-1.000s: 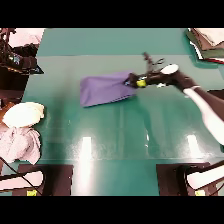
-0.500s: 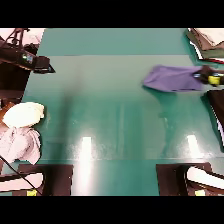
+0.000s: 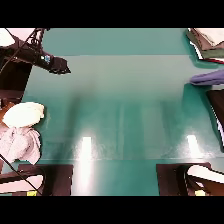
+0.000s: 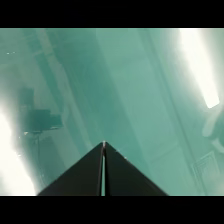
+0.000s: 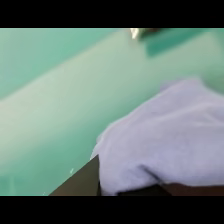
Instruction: Fold the shirts.
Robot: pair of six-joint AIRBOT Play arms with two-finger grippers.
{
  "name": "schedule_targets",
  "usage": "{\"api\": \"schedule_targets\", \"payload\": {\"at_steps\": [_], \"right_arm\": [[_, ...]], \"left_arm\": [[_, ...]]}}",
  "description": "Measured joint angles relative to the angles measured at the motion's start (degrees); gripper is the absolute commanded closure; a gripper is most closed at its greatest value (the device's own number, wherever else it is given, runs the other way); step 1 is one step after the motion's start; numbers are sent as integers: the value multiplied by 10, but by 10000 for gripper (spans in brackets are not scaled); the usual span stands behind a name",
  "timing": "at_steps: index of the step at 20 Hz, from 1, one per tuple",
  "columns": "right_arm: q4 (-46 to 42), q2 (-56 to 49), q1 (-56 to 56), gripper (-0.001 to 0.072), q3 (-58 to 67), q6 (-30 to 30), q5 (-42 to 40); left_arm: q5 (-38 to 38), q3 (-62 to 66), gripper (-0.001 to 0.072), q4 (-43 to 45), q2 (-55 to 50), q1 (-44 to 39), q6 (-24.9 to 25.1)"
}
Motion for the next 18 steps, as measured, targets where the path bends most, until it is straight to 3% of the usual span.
{"api": "schedule_targets", "payload": {"at_steps": [8,16,17,18], "right_arm": [[-14,8,-73,692,66,4,69],[-161,99,-157,684,-66,63,90],[-181,110,-170,667,-88,70,92],[-200,121,-184,539,-110,76,96]], "left_arm": [[2,0,678,1,0,-4,-3],[1,0,678,2,0,-3,-2],[1,0,678,2,0,-3,-2],[1,0,678,2,0,-3,-2]]}}
